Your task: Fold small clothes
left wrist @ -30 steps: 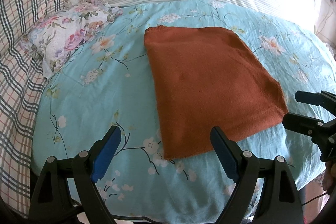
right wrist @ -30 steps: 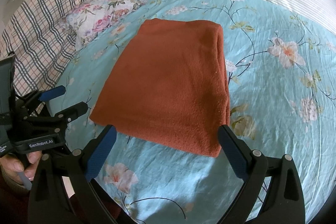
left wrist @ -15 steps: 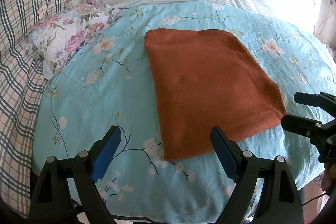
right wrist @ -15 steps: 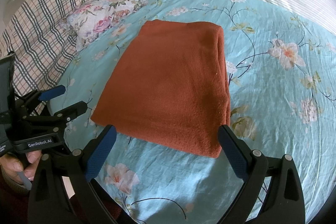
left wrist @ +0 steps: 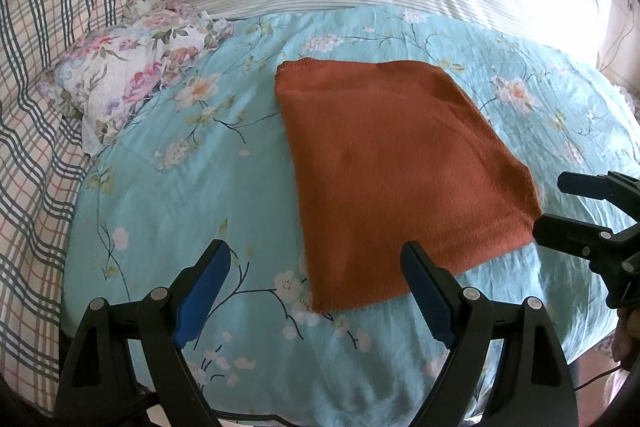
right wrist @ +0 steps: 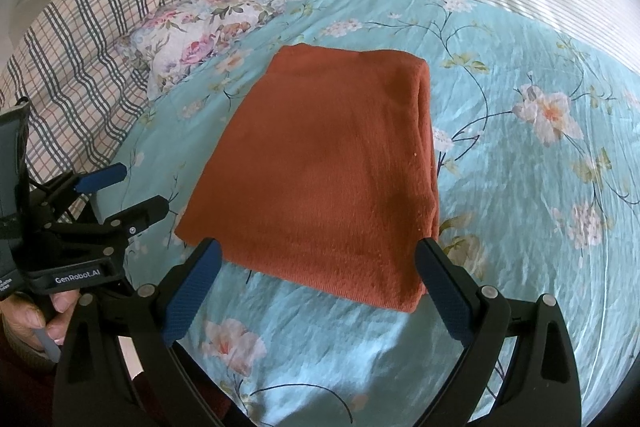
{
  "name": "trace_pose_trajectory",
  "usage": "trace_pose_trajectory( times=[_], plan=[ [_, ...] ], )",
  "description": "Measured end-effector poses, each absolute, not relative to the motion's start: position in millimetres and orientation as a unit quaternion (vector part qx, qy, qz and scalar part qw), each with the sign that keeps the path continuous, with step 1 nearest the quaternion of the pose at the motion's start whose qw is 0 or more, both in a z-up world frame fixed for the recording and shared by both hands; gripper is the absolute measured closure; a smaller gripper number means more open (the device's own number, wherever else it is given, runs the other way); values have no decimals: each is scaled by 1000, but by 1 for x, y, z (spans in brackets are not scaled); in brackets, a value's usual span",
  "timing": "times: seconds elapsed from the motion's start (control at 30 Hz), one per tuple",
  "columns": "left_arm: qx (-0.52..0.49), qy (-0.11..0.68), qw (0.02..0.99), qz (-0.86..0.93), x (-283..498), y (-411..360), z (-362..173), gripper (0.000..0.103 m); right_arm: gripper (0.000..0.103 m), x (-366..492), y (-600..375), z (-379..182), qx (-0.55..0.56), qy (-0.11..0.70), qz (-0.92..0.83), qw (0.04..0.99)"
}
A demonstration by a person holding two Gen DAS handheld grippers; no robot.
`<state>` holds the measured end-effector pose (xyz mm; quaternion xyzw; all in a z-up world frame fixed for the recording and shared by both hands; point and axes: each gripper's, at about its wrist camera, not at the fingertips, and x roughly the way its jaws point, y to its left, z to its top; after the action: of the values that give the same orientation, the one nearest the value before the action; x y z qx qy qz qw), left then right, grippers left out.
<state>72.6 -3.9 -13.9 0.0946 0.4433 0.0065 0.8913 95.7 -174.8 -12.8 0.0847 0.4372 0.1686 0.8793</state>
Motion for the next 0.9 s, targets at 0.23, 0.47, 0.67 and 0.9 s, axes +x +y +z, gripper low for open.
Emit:
trace_pose_trajectory(
  times=[0.23, 0.47, 0.67, 0.9],
  plan=[
    [86, 443, 892, 9, 91, 0, -16, 15, 6, 118, -178, -14, 84, 438, 167, 880],
    [87, 441, 893, 13, 103, 3, -16, 16, 6, 130, -177, -20, 82, 442, 169, 877],
    [83, 444, 892, 13, 108, 5, -17, 16, 6, 133, -171, -21, 81, 443, 173, 876],
    [87, 442, 893, 13, 110, 3, -16, 15, 6, 134, -171, -20, 82, 441, 171, 878]
  ],
)
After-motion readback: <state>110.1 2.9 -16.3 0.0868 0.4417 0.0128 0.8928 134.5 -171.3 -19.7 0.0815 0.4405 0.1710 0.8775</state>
